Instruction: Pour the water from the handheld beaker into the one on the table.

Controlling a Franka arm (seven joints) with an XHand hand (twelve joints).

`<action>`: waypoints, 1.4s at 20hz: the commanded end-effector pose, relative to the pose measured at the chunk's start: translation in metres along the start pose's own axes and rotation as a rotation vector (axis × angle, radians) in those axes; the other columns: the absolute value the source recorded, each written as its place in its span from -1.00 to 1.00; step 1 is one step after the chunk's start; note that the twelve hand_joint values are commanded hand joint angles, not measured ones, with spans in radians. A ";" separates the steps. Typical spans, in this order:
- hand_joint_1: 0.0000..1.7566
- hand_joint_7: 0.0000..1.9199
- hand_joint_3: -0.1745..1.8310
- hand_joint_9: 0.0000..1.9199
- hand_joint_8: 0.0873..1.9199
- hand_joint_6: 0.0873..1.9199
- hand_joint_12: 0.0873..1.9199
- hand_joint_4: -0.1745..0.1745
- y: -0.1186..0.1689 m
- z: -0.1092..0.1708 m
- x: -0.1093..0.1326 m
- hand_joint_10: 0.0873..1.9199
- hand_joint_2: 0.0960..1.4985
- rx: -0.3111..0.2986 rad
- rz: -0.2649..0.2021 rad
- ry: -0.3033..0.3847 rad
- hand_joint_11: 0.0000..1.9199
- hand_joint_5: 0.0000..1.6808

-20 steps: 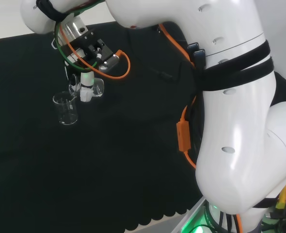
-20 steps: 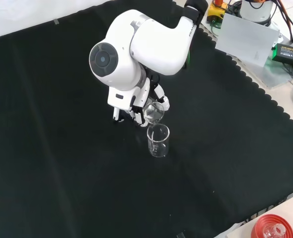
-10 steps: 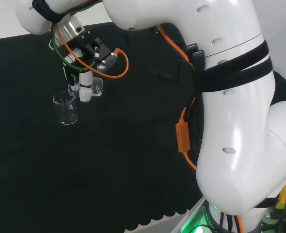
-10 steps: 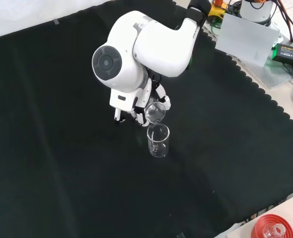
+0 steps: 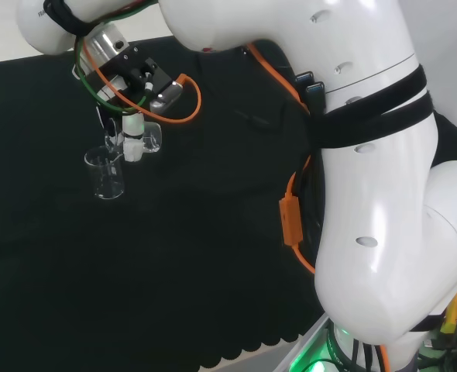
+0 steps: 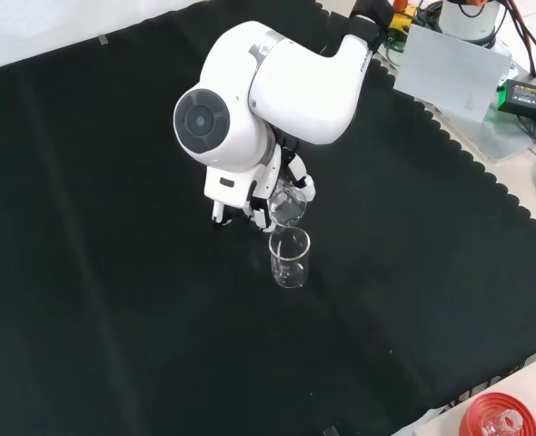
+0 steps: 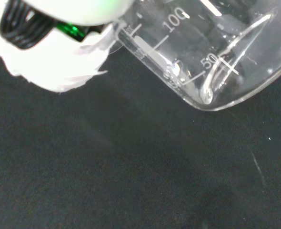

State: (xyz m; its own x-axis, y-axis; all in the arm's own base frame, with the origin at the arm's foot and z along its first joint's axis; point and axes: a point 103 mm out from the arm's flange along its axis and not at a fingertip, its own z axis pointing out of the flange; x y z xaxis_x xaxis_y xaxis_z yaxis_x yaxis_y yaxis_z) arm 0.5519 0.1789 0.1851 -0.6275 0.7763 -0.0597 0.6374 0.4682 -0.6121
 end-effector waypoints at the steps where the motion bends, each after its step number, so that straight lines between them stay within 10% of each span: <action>1: 0.29 0.96 -0.26 0.58 -1.00 -0.49 0.35 1.00 0.000 -0.001 0.003 -1.00 -0.15 0.007 0.003 -0.004 -0.68 0.57; 28: 0.29 0.96 -0.24 0.60 -1.00 -0.46 0.34 1.00 0.012 -0.018 0.027 -1.00 -0.16 0.061 0.053 -0.085 -0.61 0.55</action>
State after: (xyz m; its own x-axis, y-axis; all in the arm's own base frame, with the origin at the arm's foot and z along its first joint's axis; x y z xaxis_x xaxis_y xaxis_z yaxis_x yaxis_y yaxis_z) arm 0.5584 0.2097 0.1974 -0.6222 0.7671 -0.1562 0.6623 0.4094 -0.6275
